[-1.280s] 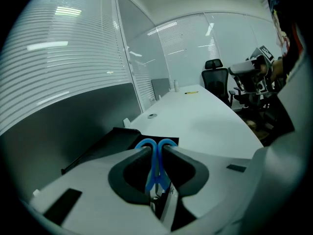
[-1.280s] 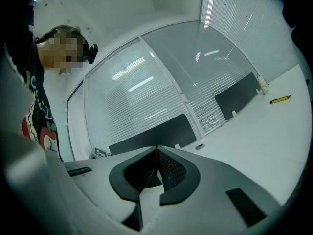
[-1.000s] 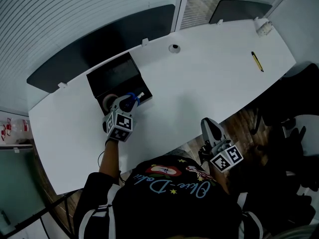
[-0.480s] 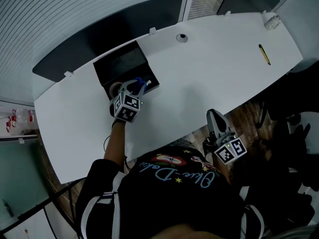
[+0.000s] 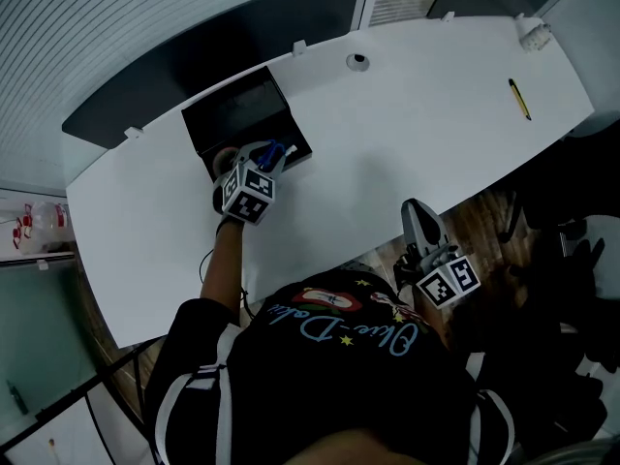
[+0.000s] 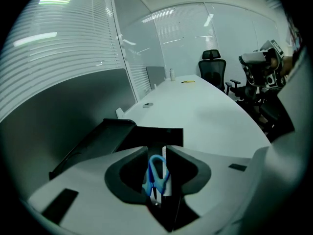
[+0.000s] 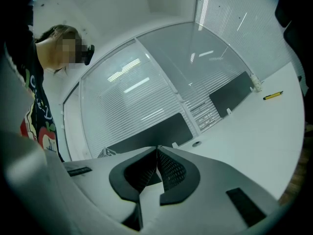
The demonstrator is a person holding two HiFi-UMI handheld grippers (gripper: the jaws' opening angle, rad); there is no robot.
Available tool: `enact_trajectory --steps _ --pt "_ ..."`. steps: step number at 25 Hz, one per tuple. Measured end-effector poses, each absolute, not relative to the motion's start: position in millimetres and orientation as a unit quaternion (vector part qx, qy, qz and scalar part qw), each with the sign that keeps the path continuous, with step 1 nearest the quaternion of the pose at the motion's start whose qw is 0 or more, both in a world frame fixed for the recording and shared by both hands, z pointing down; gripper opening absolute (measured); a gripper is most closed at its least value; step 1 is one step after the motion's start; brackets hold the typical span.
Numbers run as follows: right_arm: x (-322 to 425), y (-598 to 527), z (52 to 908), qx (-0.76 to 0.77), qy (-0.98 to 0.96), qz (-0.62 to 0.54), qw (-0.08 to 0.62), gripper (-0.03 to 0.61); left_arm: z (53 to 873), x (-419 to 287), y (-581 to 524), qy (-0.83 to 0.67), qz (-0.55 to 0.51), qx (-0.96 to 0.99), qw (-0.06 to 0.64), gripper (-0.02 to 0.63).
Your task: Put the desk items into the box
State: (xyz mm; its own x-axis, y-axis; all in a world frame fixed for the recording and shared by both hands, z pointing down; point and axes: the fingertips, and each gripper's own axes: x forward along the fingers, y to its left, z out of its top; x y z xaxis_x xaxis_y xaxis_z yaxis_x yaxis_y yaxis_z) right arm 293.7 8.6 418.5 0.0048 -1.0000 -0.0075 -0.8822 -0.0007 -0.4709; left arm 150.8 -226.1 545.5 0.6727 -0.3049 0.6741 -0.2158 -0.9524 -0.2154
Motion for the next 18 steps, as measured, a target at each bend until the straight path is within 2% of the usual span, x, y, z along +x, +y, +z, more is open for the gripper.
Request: enact_trajectory --steps 10,15,18 --pt "289 -6 421 -0.669 0.700 -0.175 0.178 0.012 534 141 -226 0.157 -0.364 -0.917 0.054 0.138" --pt "285 -15 419 -0.658 0.710 -0.175 0.178 0.012 516 131 -229 0.187 -0.326 -0.925 0.052 0.025" --pt "283 -20 420 -0.651 0.717 -0.178 0.177 0.012 504 124 -229 0.202 -0.304 -0.930 0.046 0.023"
